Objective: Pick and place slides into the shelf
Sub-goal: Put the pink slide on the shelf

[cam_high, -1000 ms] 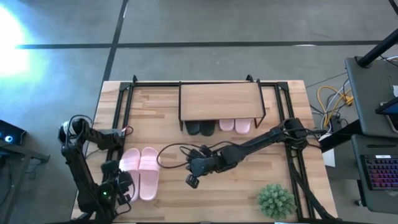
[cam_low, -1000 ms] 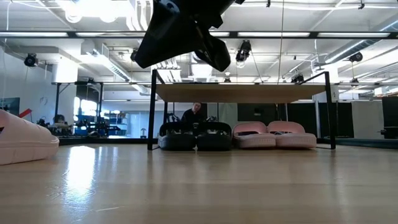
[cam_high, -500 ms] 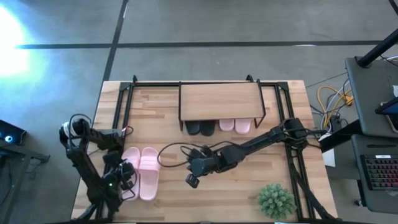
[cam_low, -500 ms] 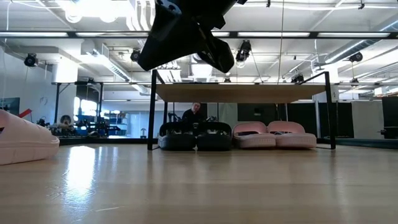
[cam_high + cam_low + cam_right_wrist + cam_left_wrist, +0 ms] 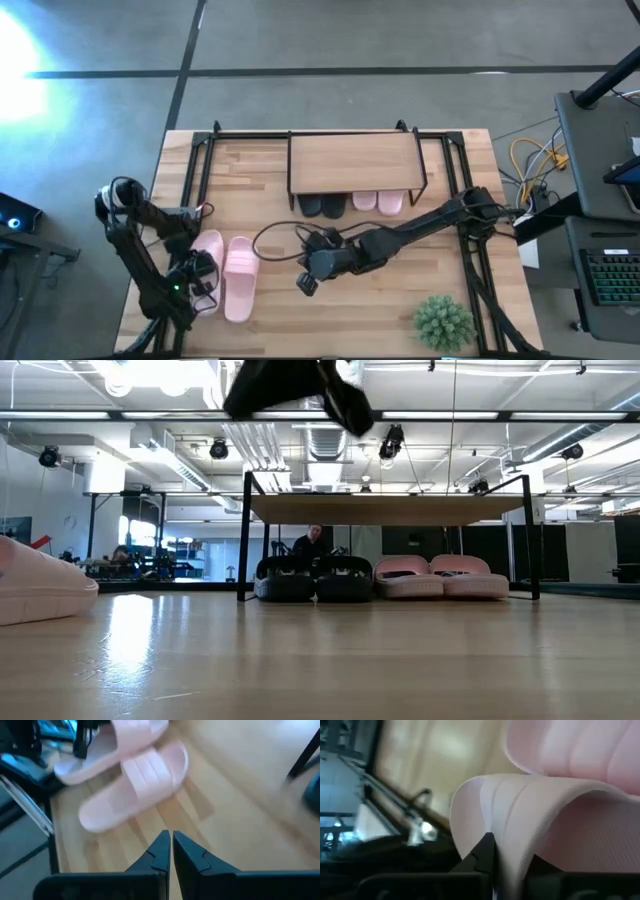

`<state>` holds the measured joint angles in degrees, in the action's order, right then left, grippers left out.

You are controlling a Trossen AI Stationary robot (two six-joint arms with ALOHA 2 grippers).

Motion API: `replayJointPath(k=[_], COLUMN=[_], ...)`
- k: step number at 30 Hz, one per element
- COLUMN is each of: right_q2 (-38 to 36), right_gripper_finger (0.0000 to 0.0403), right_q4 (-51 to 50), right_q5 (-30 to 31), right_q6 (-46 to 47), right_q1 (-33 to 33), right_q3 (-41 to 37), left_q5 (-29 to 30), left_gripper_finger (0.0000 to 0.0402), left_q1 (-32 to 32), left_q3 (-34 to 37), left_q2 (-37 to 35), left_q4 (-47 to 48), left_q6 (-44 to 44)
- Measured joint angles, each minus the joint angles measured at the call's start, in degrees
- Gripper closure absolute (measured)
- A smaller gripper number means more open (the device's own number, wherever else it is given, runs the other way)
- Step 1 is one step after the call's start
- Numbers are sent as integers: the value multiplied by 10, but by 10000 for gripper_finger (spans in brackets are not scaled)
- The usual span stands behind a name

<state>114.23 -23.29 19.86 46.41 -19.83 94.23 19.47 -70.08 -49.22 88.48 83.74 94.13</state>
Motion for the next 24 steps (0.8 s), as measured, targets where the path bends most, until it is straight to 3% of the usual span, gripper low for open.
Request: replayJointPath(k=[4,9,18,24], right_q2=[-38,-106,-174,-208], right_gripper_finger=[390,390,390,390], right_q4=[2,-3,-64,-102], right_q5=[49,142,252,325], right_q6=[-28,-67,-103,-94], right_q1=[-2,-11,-28,-58], right_q3=[13,13,10,9], left_q5=[67,225,336,355], left_gripper_finger=[400,400,401,401], left_q1=[12,51,273,415], left_q3=[-68,-151,-249,-297], left_q2=[-65,-123,-93,-81], left_q4=[62,64,23,-211], left_q6=[0,-53,-421,-717])
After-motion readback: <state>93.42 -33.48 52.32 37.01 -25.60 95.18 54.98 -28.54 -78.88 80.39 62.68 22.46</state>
